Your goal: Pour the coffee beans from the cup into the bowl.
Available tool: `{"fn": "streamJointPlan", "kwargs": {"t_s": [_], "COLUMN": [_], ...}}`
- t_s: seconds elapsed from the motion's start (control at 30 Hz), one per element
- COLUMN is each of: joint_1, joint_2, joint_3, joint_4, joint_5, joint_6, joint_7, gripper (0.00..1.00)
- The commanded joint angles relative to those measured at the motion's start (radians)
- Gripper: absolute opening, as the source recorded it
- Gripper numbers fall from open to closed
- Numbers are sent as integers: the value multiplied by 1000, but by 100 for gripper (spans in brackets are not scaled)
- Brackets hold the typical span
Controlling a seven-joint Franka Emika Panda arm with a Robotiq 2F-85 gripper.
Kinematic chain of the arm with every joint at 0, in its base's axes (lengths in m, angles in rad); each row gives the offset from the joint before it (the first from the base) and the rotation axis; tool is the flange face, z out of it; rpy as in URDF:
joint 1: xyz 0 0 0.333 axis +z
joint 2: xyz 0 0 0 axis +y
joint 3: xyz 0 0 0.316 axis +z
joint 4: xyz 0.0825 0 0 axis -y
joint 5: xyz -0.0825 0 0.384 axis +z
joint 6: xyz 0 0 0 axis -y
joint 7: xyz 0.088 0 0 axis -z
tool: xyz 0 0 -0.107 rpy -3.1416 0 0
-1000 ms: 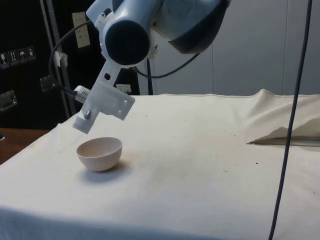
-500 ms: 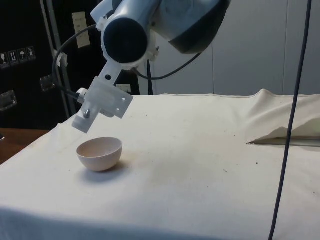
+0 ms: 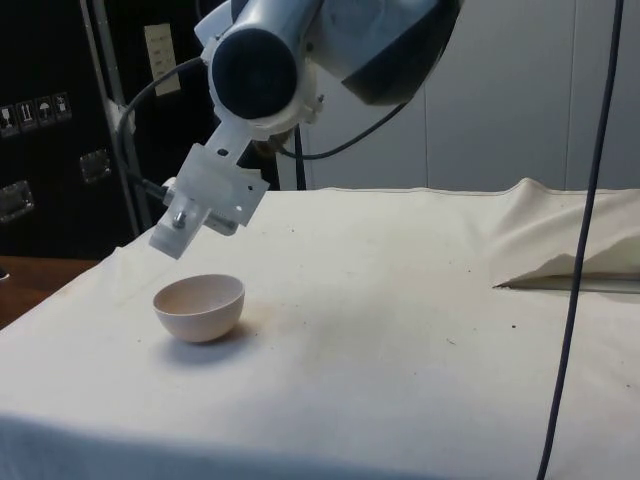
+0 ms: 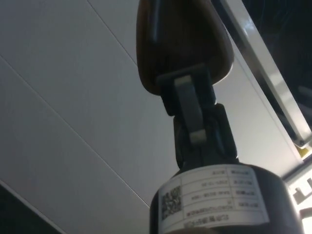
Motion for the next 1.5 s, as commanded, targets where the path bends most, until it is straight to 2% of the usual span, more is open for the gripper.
{"fn": "streamJointPlan", "kwargs": {"t_s": [0.0,0.07,0.1,0.13,0.37,0.4,0.43,0.7,0.73,0.77,0.97,1.0,1.03,1.27,1.3,1.33,1.47], "joint_1": [-8,-8,0,-8,-8,0,-8,-8,0,-8,-8,0,-8,-7,0,-8,-8], "joint_2": [-11,-14,-4,-17,-22,-11,-23,-29,-18,-30,-35,-25,-36,-44,-33,-45,-50], "joint_3": [0,-6,-9,-11,-28,-28,-30,-51,-53,-54,-71,-74,-74,-97,-98,-100,-114], "joint_4": [-8,-11,-3,-14,-21,-11,-22,-31,-23,-32,-39,-30,-41,-52,-43,-53,-60], "joint_5": [8,13,8,18,41,32,44,66,60,69,86,81,88,104,95,106,117], "joint_6": [28,40,16,49,84,54,89,133,108,139,173,149,179,225,198,231,259], "joint_7": [4,10,9,16,44,37,48,76,74,79,97,94,99,119,115,121,131], "gripper": [0,0,0,0,0,0,0,0,0,0,0,0,0,0,0,0,0]}}
